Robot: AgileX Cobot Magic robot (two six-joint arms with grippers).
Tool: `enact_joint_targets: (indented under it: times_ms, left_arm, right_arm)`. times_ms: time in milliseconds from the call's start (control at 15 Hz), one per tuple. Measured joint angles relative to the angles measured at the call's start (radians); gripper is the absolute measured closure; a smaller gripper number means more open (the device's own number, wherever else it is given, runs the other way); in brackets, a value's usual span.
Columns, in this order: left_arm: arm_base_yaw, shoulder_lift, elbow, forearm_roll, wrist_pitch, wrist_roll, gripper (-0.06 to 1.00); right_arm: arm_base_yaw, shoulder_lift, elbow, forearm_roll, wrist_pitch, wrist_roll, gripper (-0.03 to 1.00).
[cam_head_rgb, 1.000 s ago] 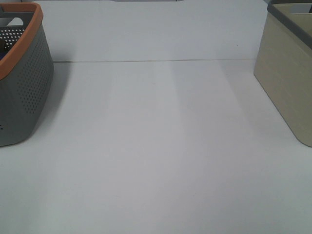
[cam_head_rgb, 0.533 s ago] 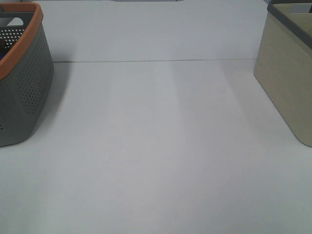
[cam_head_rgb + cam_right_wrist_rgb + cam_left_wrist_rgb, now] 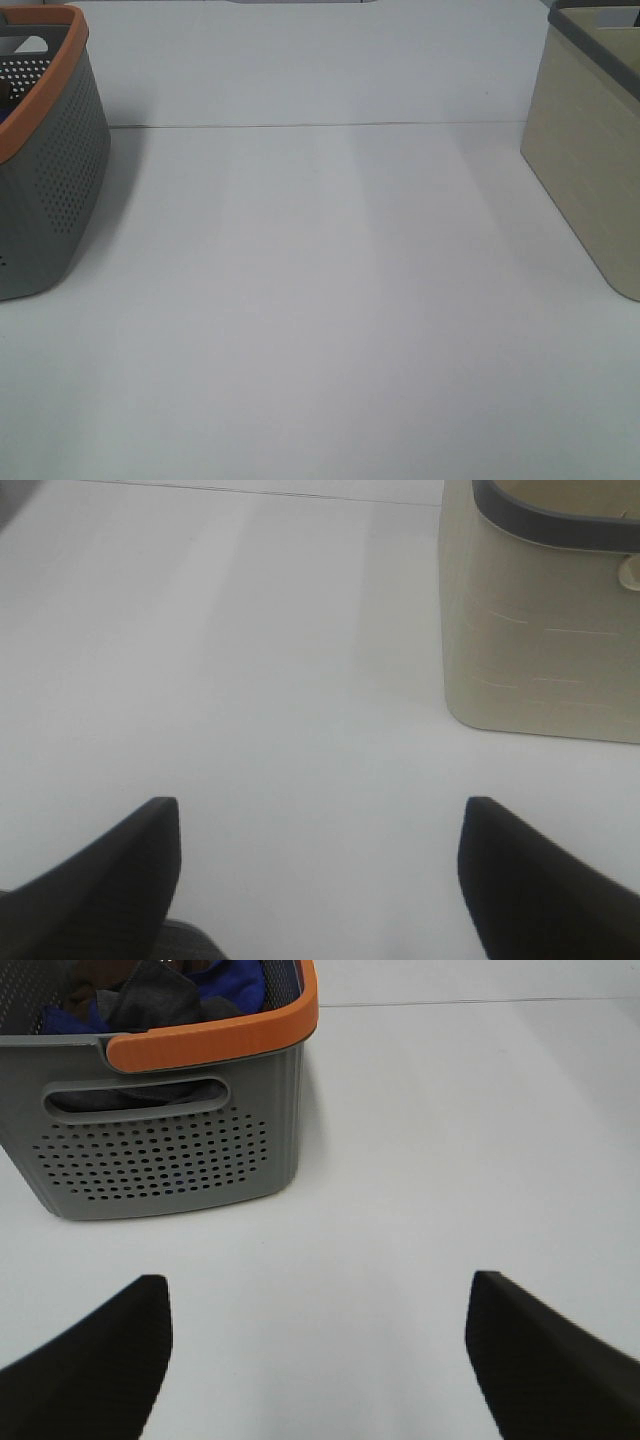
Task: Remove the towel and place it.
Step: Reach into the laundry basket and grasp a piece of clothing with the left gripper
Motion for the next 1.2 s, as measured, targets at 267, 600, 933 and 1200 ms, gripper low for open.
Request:
enact_joint_targets:
  times_ms: [267,600,933,1200]
  left_arm:
    - [0.000,0.000,0.000,0.000,0.000,0.000,0.18]
    - [0.000,0.044,-0.103,0.038,-0.005,0.000,0.18]
    - [0.000,0.212,-0.257,0.172,-0.054,-0.075,0.18]
    - [0.000,0.381,-0.331,0.283,-0.090,-0.205,0.18]
  right_arm:
    - [0.000,0.000,0.000,0.002,0.000,0.000,0.21]
    - [0.000,0.000,0.000,0.002,0.000,0.000,0.21]
    - [0.000,0.000,0.000,0.003,0.000,0.000,0.21]
    - [0.000,0.000,0.000,0.003,0.000,0.000,0.21]
